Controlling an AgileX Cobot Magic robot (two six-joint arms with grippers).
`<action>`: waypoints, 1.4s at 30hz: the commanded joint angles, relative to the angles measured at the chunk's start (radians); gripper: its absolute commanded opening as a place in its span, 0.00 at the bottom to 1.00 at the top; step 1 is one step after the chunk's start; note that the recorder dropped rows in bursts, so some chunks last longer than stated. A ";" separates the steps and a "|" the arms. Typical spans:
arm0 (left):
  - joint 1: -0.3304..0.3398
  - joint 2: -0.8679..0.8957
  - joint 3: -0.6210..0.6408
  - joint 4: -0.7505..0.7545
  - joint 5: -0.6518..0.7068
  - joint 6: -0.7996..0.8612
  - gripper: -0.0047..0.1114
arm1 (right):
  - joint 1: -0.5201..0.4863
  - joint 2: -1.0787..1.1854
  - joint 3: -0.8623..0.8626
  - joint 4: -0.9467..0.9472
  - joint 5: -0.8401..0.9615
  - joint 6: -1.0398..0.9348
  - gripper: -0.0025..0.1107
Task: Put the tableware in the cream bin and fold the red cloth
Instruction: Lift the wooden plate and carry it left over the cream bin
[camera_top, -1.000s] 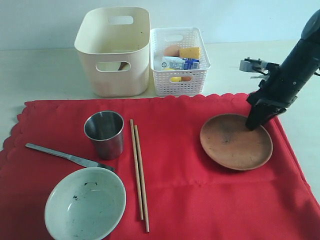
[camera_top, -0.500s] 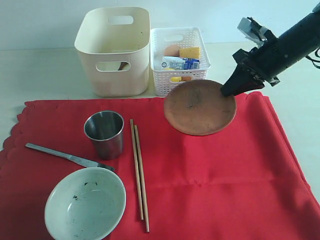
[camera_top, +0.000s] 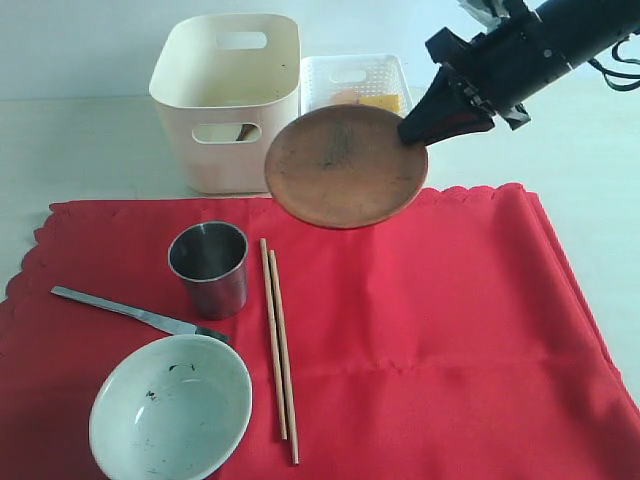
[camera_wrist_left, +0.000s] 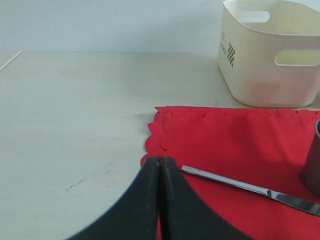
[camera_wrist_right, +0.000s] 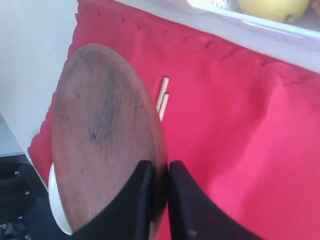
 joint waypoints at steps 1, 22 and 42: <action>0.001 -0.006 0.003 -0.009 -0.006 -0.003 0.04 | 0.053 -0.025 0.002 0.039 -0.005 0.060 0.02; 0.001 -0.006 0.003 -0.009 -0.006 -0.003 0.04 | 0.151 0.031 -0.316 0.045 -0.126 0.240 0.02; 0.001 -0.006 0.003 -0.009 -0.006 -0.003 0.04 | 0.206 0.217 -0.669 0.015 -0.224 0.337 0.02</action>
